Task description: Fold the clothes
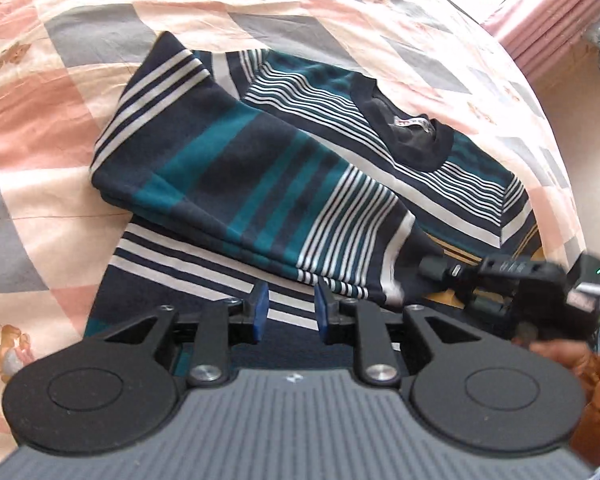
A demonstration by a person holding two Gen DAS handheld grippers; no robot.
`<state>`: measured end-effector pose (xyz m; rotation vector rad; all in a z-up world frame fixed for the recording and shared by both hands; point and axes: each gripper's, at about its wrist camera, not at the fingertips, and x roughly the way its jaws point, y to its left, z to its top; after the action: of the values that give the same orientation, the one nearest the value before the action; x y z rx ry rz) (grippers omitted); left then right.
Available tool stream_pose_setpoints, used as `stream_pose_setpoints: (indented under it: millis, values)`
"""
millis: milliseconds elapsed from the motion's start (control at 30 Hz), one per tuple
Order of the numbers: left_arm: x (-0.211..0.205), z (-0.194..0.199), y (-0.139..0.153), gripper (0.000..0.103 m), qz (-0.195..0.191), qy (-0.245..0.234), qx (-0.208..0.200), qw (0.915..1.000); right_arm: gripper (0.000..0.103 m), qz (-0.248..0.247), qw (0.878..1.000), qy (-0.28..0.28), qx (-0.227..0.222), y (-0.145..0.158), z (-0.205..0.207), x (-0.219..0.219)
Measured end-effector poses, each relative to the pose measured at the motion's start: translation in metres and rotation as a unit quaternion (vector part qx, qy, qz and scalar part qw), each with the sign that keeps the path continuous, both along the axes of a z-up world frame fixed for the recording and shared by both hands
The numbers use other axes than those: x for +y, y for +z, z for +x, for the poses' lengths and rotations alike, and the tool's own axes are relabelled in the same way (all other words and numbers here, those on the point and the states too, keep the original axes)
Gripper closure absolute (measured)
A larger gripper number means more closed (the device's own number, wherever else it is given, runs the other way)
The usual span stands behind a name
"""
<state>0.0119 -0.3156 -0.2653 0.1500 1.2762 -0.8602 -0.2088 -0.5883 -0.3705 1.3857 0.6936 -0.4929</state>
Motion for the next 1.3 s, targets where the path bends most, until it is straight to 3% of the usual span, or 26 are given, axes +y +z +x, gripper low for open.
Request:
stream_pose_setpoints:
  millis: [100,167,300,400,633,900,933,967,1000,1100,1233,1300]
  values:
    - [-0.004,-0.001,-0.001,0.084,-0.005,-0.006,0.001,1.0000,0.100,-0.082,0.996,0.019,-0.023,0.038,0.006,-0.012]
    - [-0.009,-0.001,-0.001,0.084,-0.005,-0.012,-0.001,0.9999,0.101,-0.153,0.987,0.033,-0.037,0.070,0.003,-0.021]
    - [-0.020,-0.005,-0.005,0.084,-0.001,-0.022,-0.001,0.9997,0.101,-0.243,0.970,0.009,0.001,0.100,-0.034,-0.044]
    - [-0.027,-0.011,-0.011,0.084,0.006,-0.032,0.004,0.9995,0.100,-0.221,0.973,-0.018,0.063,0.078,-0.064,-0.066]
    - [-0.037,-0.023,-0.016,0.082,0.022,-0.052,0.007,0.9984,0.100,-0.199,0.978,-0.012,0.064,0.050,-0.061,-0.071]
    - [-0.044,-0.025,-0.013,0.081,0.025,-0.060,-0.002,0.9979,0.102,-0.187,0.975,-0.017,0.118,0.043,-0.097,-0.061]
    - [-0.046,-0.026,-0.013,0.081,0.027,-0.063,-0.003,0.9977,0.100,-0.180,0.974,-0.013,0.135,0.039,-0.099,-0.060]
    - [-0.048,-0.028,-0.013,0.081,0.028,-0.066,-0.004,0.9974,0.093,-0.173,0.973,-0.013,0.155,0.034,-0.099,-0.060]
    - [-0.049,-0.029,-0.012,0.081,0.027,-0.069,-0.004,0.9973,0.093,-0.171,0.972,-0.021,0.162,0.033,-0.102,-0.060]
    - [-0.053,-0.036,-0.010,0.076,0.023,-0.080,-0.007,0.9965,0.076,-0.184,0.970,-0.059,0.145,0.045,-0.114,-0.057]
    - [-0.059,-0.047,-0.007,0.076,0.029,-0.093,-0.010,0.9952,0.076,-0.162,0.969,-0.061,0.177,0.044,-0.133,-0.046]
    - [-0.061,-0.053,-0.002,0.076,0.026,-0.099,-0.013,0.9946,0.076,-0.141,0.970,-0.108,0.165,0.044,-0.165,-0.035]
